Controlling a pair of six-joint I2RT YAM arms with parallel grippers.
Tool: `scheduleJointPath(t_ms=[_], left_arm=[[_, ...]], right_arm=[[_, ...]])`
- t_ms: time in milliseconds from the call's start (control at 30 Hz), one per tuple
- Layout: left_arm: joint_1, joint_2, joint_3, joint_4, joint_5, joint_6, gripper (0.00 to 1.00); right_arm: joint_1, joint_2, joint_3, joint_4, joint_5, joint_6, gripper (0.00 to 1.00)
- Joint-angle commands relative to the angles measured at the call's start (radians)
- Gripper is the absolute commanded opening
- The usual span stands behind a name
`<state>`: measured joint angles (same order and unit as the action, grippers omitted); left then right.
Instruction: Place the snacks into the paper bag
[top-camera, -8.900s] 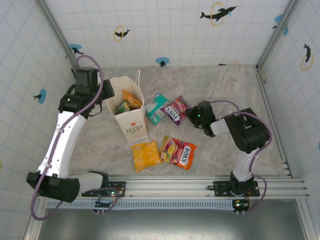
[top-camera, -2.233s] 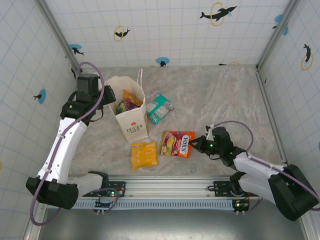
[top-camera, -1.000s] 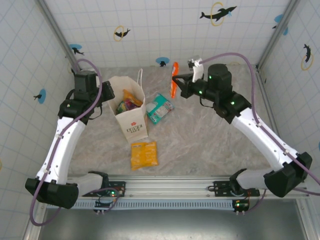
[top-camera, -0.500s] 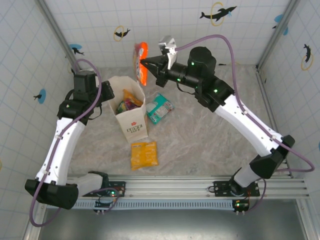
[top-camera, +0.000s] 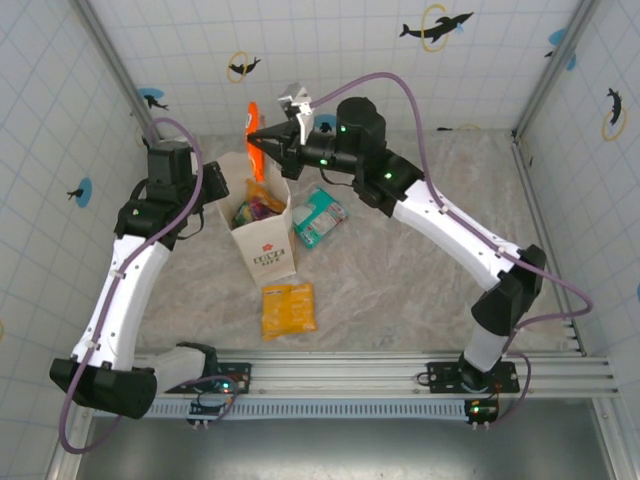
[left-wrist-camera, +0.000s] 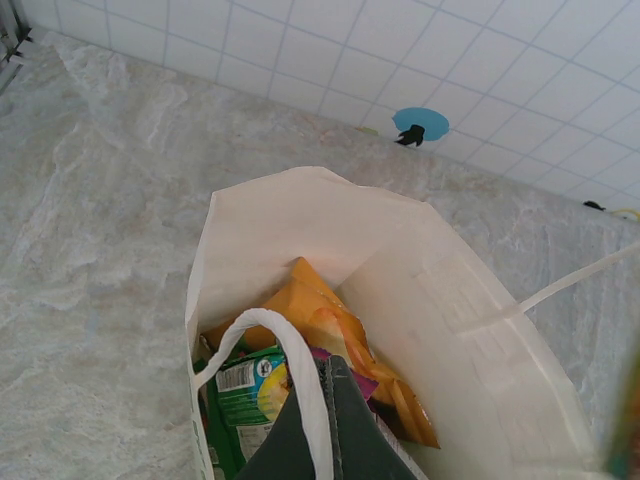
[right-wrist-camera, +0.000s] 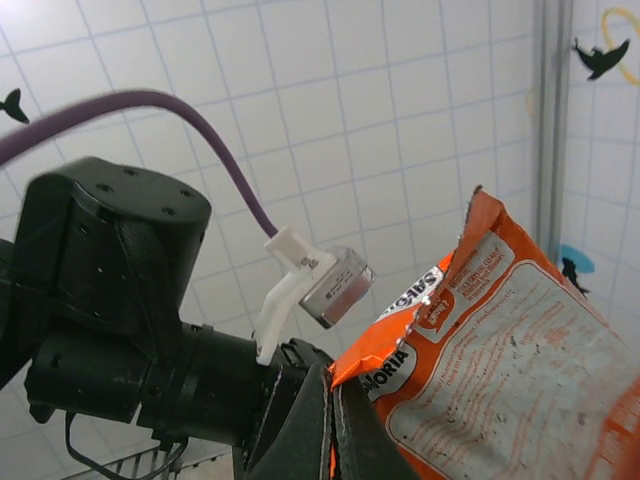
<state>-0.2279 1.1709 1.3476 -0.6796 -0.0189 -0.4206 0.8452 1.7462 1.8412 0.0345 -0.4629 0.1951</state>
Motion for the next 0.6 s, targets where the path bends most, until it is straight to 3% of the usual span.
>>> scheduleJointPath(t_ms=[0,567], left_arm=[[0.006,-0.014,0.027,0.003,-0.01,-0.005,0.0],[0.004,-0.016,0.014,0.008,-0.008,-0.005,0.0]], right_arm=[[0.009,0.024,0.057,0.09,-0.032,0.025,0.0],[0.012,0.137,0.059,0.091,-0.072,0.091,0.0]])
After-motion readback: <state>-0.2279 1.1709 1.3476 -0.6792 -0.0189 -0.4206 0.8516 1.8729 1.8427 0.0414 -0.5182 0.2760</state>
